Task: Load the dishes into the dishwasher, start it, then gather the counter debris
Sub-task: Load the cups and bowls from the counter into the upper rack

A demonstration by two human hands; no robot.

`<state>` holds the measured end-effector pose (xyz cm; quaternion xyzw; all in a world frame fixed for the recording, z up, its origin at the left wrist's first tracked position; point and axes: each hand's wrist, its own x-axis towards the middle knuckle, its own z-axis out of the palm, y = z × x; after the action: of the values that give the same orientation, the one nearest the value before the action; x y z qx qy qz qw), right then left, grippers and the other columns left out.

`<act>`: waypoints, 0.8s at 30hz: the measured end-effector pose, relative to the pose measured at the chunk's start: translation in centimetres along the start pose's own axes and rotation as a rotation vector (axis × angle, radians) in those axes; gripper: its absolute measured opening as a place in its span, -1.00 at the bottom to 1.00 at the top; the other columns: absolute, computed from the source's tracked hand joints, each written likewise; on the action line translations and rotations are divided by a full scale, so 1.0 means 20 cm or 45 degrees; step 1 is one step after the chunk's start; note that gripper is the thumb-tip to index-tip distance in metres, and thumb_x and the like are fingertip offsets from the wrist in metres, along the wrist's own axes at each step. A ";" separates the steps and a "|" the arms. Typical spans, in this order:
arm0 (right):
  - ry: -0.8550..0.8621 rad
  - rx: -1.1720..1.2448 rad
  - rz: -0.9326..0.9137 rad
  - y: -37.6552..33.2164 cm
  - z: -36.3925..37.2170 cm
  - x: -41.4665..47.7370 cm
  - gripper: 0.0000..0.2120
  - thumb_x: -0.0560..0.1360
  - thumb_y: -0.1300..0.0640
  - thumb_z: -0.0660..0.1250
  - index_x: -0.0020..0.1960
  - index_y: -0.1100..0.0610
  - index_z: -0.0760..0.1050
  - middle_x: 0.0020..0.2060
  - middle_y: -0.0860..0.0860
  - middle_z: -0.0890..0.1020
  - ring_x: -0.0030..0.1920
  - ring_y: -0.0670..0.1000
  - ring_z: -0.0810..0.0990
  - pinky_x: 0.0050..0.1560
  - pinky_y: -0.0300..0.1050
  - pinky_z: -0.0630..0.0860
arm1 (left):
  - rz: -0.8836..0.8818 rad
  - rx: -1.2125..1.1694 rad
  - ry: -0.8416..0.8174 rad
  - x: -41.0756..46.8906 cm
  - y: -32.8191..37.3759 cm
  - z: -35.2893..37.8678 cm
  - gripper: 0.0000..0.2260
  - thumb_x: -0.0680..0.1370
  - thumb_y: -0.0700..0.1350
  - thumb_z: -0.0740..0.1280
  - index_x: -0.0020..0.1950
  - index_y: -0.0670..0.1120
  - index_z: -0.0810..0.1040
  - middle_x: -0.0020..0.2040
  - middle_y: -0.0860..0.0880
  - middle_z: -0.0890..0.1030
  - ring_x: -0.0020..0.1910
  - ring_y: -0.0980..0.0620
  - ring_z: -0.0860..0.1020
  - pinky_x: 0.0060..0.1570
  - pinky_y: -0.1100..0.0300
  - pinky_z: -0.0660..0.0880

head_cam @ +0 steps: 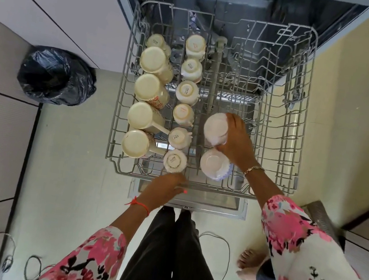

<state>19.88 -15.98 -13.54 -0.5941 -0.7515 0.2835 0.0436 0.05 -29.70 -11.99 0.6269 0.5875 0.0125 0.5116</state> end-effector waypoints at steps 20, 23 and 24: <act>-0.120 -0.036 0.103 0.10 0.18 0.08 -0.09 0.33 0.12 0.50 0.49 0.29 0.04 0.43 0.22 0.19 0.45 0.23 0.10 0.45 0.13 0.08 | 0.160 0.191 0.090 -0.01 -0.13 0.06 -0.64 0.54 -0.31 0.25 0.30 -0.05 0.49 0.28 0.00 0.53 0.22 0.01 0.53 0.28 0.14 0.42; -0.089 -0.030 0.060 0.10 0.17 0.08 -0.11 0.31 0.12 0.52 0.47 0.27 0.10 0.40 0.21 0.24 0.43 0.22 0.15 0.43 0.11 0.14 | 0.178 0.208 0.080 -0.01 -0.14 0.07 -0.63 0.54 -0.31 0.26 0.31 -0.05 0.48 0.28 -0.01 0.52 0.23 0.02 0.52 0.29 0.16 0.41; -0.080 -0.024 0.050 0.10 0.17 0.08 -0.12 0.31 0.13 0.52 0.46 0.27 0.11 0.40 0.21 0.25 0.42 0.22 0.15 0.42 0.10 0.16 | 0.177 0.218 0.076 -0.01 -0.14 0.07 -0.63 0.54 -0.30 0.25 0.32 -0.04 0.47 0.29 0.00 0.52 0.23 0.02 0.52 0.29 0.18 0.39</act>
<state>19.83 -15.61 -17.81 -0.5998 -0.7434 0.2959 0.0089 -1.23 -31.36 -14.37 0.7069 0.5564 0.0162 0.4364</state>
